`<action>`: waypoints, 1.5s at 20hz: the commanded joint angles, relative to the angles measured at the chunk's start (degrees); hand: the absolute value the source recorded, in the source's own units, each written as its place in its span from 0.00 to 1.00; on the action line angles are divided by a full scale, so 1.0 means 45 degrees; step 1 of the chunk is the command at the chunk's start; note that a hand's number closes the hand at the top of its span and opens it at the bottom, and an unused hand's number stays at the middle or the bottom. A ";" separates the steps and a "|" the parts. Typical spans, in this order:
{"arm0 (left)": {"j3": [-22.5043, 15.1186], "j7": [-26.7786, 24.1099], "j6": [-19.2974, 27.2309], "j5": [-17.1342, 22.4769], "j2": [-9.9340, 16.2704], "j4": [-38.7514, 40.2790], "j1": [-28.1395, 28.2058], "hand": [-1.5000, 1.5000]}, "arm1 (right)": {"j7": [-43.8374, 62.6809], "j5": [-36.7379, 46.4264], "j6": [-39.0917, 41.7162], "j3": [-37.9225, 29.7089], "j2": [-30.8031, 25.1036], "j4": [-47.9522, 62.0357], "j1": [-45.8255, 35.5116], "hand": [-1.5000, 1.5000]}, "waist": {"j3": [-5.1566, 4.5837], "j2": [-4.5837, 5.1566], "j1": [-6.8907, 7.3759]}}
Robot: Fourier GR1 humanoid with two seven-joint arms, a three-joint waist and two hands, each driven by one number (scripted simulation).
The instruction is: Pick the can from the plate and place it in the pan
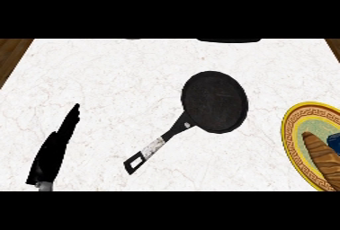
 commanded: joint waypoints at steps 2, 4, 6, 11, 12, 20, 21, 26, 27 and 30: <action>0.0482 -0.0119 -0.0606 0.0444 0.0316 -0.0187 0.0097 0.50 | 0.2189 0.0384 0.0178 0.1008 0.0855 0.0945 -0.1018 0.00 | 0.0000 0.0014 0.0082; 0.0448 -0.0160 -0.0437 0.0114 0.0218 -0.0174 0.0314 0.50 | 0.1787 0.0407 0.0233 0.0851 0.1016 0.1421 -0.1051 0.00 | 0.0004 -0.0010 -0.0043; -0.0070 -0.0769 0.0044 -0.0279 -0.0566 0.0174 0.0585 0.50 | 0.2256 0.0471 0.0223 0.1201 0.1003 0.1266 -0.1137 0.00 | -0.0005 -0.0019 -0.0079; 0.0084 0.0071 -0.0146 -0.0328 -0.0404 -0.0524 0.0597 0.50 | 0.2199 0.0308 0.0372 0.1475 0.1305 0.1183 -0.0971 0.00 | -0.0001 -0.0054 -0.0166; 0.0676 -0.0362 -0.0477 -0.0042 -0.0195 0.0354 0.0049 0.50 | 0.1276 0.0645 0.0318 0.1474 0.1616 0.2090 -0.0963 0.00 | 0.0003 -0.0010 -0.0164; 0.1122 -0.0744 -0.0756 -0.0062 -0.0348 0.0826 0.0119 0.50 | 0.1500 0.0518 0.0163 0.1510 0.1723 0.1659 -0.0609 0.00 | -0.0003 -0.0044 -0.0280; 0.0604 0.0495 -0.0774 -0.0307 -0.0283 -0.0579 0.0162 0.50 | 0.1135 0.0819 0.0618 0.1418 0.1821 0.3545 -0.1959 0.00 | 0.0016 0.0003 -0.0015; 0.0216 0.0480 -0.0318 -0.0883 -0.0927 -0.1148 0.1126 0.50 | 0.0631 0.1072 0.0192 0.1404 0.2149 0.2904 -0.0845 0.00 | 0.0011 -0.0037 -0.0149; 0.0862 0.1049 -0.0670 -0.0594 -0.0546 -0.0932 0.0005 0.50 | 0.0879 0.0932 -0.0151 0.1279 0.2166 0.1940 -0.0246 0.00 | 0.0005 -0.0057 -0.0303; 0.1159 0.0183 -0.1152 -0.0488 -0.0662 0.0579 -0.0586 0.50 | -0.0073 0.1394 -0.0137 0.1128 0.2449 0.2581 -0.0136 0.00 | 0.0006 -0.0024 -0.0302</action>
